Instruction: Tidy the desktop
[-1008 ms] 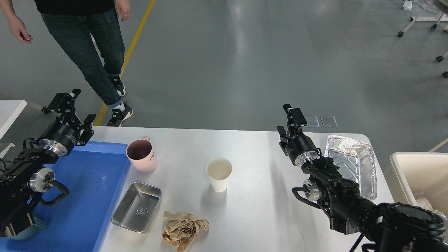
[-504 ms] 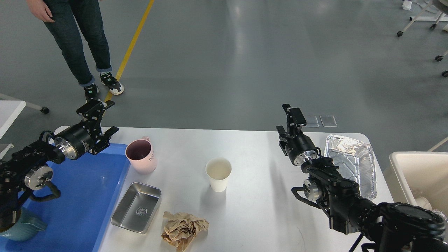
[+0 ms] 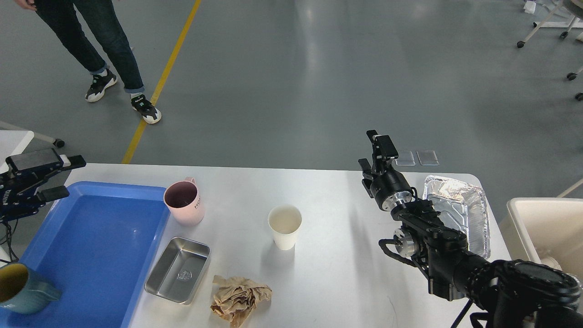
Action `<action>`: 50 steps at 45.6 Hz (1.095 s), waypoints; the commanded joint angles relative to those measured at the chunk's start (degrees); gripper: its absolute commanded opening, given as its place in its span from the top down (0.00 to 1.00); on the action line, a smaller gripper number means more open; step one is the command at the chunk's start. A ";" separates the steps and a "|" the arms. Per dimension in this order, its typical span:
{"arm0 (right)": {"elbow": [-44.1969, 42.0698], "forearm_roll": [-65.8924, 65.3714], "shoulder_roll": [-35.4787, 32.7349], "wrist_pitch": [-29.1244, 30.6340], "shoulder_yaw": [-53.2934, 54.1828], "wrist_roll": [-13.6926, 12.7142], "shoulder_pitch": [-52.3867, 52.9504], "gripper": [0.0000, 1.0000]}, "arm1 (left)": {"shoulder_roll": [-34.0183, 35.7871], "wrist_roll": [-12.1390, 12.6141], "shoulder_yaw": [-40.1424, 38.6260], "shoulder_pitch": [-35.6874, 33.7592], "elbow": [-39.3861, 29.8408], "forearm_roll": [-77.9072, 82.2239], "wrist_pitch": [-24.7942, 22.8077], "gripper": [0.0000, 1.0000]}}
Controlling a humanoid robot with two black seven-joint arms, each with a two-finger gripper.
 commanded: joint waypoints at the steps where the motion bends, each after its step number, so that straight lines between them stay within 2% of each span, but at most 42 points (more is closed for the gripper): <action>1: -0.10 -0.01 -0.38 0.06 -0.09 0.00 0.24 0.00 | 8.05 0.21 0.44 1.18 -3.46 2.13 -0.46 0.02; 6: -0.10 -0.01 -0.56 0.15 -0.09 0.00 0.42 0.00 | 14.55 -0.06 0.44 2.06 -4.16 5.30 -2.30 0.02; 15: -0.28 -0.01 -0.64 0.15 -0.09 0.00 0.51 0.00 | 24.40 -0.41 -0.53 0.13 -4.16 6.80 -11.27 0.02; 28: -0.28 -0.01 -0.56 0.06 -0.09 0.00 0.77 0.00 | 32.93 -0.50 -0.53 -6.28 -3.55 6.88 -19.00 0.02; 40: -0.28 -0.01 -0.64 0.06 -0.09 -0.09 0.77 0.00 | 34.51 -0.41 -0.61 -10.24 1.55 7.85 -24.10 0.02; 50: -0.36 -0.01 -0.64 0.06 -0.09 0.00 0.68 0.00 | 33.64 -0.14 -0.61 -12.53 1.81 9.87 -24.90 0.02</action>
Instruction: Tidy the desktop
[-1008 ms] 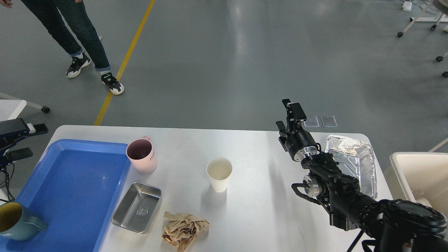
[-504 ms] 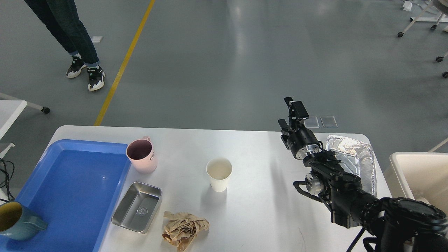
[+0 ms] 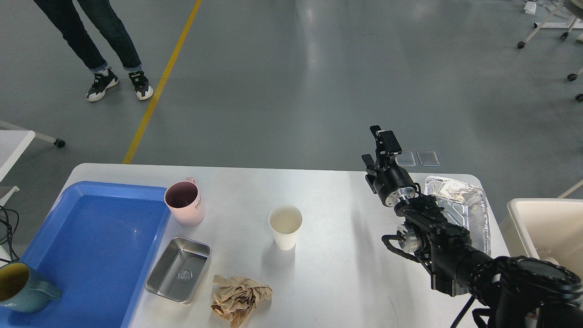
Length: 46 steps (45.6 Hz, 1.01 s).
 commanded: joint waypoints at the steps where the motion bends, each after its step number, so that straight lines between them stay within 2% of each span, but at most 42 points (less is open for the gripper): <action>1: -0.01 0.01 0.00 0.00 0.00 0.03 -0.07 0.00 | -0.79 0.11 -0.01 -0.33 0.12 0.60 -0.02 0.02; 12: -0.19 0.01 -0.35 0.00 0.00 0.03 -0.07 0.00 | -1.32 0.46 -0.01 -0.33 0.12 0.95 -0.02 0.02; 21: -0.19 0.01 -0.70 0.00 0.00 0.03 -0.07 0.00 | -7.38 0.72 -0.10 -0.33 0.29 3.67 0.69 0.02; 27: -0.19 0.01 -0.79 0.00 0.00 0.03 -0.34 0.00 | -14.32 1.25 -0.01 -0.24 1.17 7.01 3.41 0.02; 36: -0.19 0.01 -0.70 -0.09 0.00 -0.05 -0.07 0.00 | -26.36 7.40 0.17 0.11 4.42 7.89 6.04 0.02; 46: -0.19 0.01 -0.70 -0.09 0.00 0.03 -0.25 0.00 | -41.65 7.67 0.60 0.28 12.23 12.55 6.84 0.02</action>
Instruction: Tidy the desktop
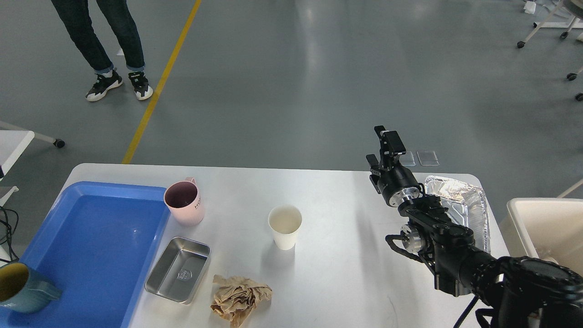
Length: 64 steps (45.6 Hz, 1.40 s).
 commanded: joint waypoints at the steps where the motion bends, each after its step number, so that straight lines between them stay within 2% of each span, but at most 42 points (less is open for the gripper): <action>1: 0.00 -0.01 0.00 -0.09 0.00 -0.01 -0.16 0.00 | -9.83 0.02 0.27 0.10 5.90 2.21 0.22 0.02; 6: 0.00 -0.01 0.00 0.00 0.00 0.08 -0.42 0.00 | -16.95 0.20 0.27 0.11 9.24 3.00 0.66 0.02; 13: 0.00 -0.01 0.00 0.00 0.00 0.08 -0.42 0.00 | -24.34 0.63 0.80 0.46 10.74 6.69 5.93 0.02; 18: 0.00 -0.01 0.00 0.00 0.00 0.08 -0.42 0.00 | -29.44 1.08 0.80 1.33 13.81 6.95 6.90 0.02; 24: 0.09 -0.01 0.09 0.00 0.00 0.08 -0.33 0.00 | -36.55 2.13 0.80 2.39 20.31 7.04 8.30 0.02; 31: 0.00 -0.01 0.09 0.00 0.00 -0.01 -0.33 0.00 | -44.47 1.78 0.53 2.83 30.33 5.90 9.62 0.02; 35: 0.00 -0.01 0.09 0.00 0.00 -0.01 -0.25 0.00 | -48.77 1.87 0.27 3.09 33.50 5.72 11.11 0.02; 41: 0.00 -0.01 0.09 0.00 0.00 -0.01 0.02 0.00 | -50.45 2.13 0.09 6.61 33.86 3.62 14.98 0.02; 56: 0.00 -0.01 0.17 0.00 0.00 -0.01 -0.07 0.00 | -51.16 2.22 0.27 8.28 34.03 3.17 16.65 0.02; 64: 0.00 -0.01 0.35 0.00 0.00 -0.01 -0.07 0.00 | -51.51 2.13 -0.17 8.54 37.02 3.09 17.36 0.03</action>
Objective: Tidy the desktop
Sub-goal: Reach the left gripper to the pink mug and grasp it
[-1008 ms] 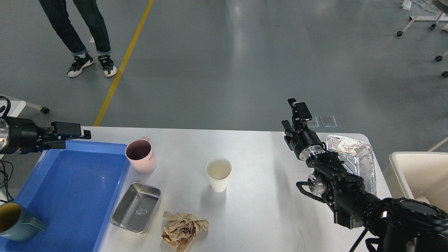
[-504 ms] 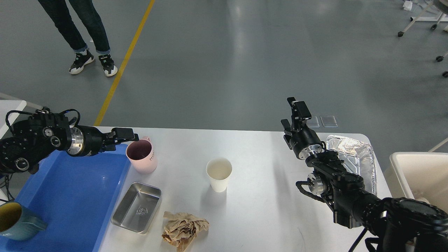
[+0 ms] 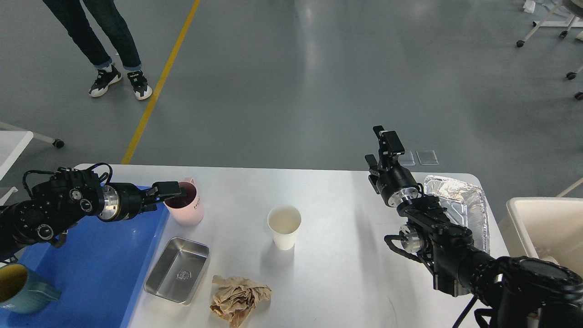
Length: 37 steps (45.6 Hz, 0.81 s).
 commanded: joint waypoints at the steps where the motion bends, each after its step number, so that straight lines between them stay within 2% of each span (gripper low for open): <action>1: 0.01 0.01 0.04 0.00 0.00 0.00 -0.01 0.00 | -0.24 -0.09 -0.30 0.21 1.88 -0.10 0.53 0.03; 24: 0.01 0.01 -0.22 0.00 0.00 0.00 -0.01 0.00 | -5.34 -0.62 0.49 0.83 7.07 -0.89 1.76 0.16; 37: 0.01 0.01 -0.31 0.00 0.00 0.00 -0.45 0.00 | -6.40 -1.06 0.75 0.91 7.60 -0.01 1.67 0.36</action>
